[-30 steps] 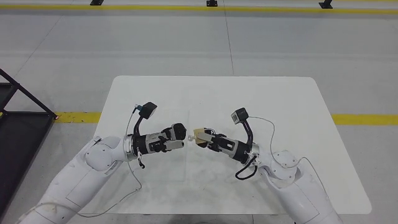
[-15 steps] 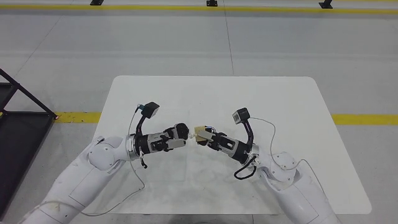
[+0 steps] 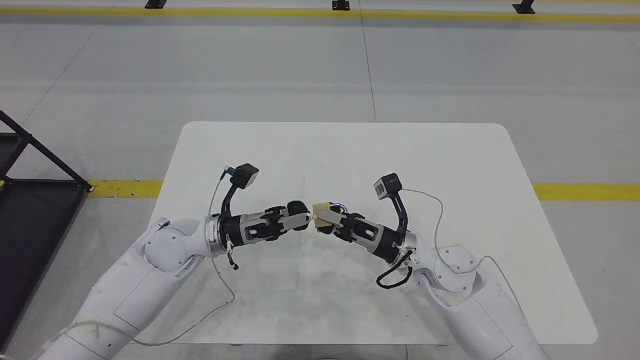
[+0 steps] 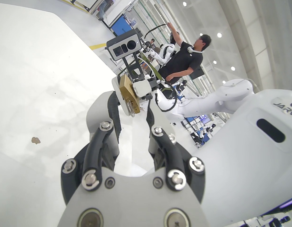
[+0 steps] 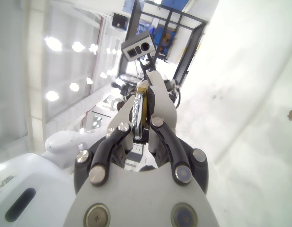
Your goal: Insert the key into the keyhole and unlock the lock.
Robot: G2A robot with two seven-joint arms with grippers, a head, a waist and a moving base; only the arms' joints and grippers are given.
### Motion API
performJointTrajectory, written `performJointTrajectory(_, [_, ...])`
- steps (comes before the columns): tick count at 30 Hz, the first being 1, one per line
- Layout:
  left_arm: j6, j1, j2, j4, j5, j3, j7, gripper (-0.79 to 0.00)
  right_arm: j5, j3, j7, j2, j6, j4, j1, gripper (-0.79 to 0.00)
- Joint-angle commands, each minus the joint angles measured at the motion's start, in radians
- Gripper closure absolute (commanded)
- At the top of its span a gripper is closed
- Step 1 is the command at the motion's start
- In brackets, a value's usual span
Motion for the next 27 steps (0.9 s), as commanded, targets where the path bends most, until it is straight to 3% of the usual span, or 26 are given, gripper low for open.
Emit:
performJointTrajectory(1, [0.006, 0.005, 0.0, -0.003, -0.002, -0.005, -0.002, -0.24, 0.0, 0.0, 0.0, 0.0, 0.0, 0.0, 0.0, 0.0])
performJointTrajectory(27, [0.124, 0.026, -0.01, -0.022, -0.046, -0.042, -0.059, -0.24, 0.0, 0.0, 0.0, 0.0, 0.0, 0.0, 0.0, 0.0])
